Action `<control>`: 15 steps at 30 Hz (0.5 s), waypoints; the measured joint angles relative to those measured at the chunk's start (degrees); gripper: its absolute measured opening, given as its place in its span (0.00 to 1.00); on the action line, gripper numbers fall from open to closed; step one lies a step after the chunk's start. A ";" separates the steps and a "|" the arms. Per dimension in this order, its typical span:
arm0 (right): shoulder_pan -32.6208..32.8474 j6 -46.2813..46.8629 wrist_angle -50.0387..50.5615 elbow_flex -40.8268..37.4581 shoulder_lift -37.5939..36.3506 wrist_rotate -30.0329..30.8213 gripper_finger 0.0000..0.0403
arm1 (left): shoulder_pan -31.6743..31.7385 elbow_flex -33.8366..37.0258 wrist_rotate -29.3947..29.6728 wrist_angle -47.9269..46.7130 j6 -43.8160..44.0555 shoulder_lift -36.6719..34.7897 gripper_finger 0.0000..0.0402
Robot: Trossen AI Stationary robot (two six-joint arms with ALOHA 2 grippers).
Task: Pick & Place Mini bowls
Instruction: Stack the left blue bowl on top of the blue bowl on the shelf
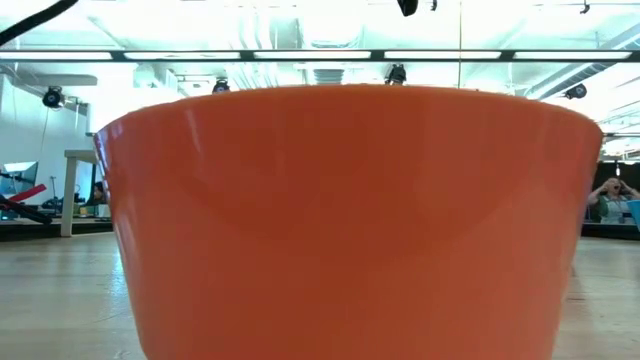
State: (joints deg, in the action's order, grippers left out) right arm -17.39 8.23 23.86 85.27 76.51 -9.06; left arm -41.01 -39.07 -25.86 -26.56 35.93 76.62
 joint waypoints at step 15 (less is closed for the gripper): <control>-0.07 0.04 -0.04 0.00 0.00 0.00 0.31 | -0.31 -0.76 -7.26 0.02 6.55 -1.61 0.19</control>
State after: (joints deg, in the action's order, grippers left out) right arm -17.45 8.27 23.81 85.27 76.51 -9.06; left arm -41.32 -39.83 -33.12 -26.53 42.48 75.01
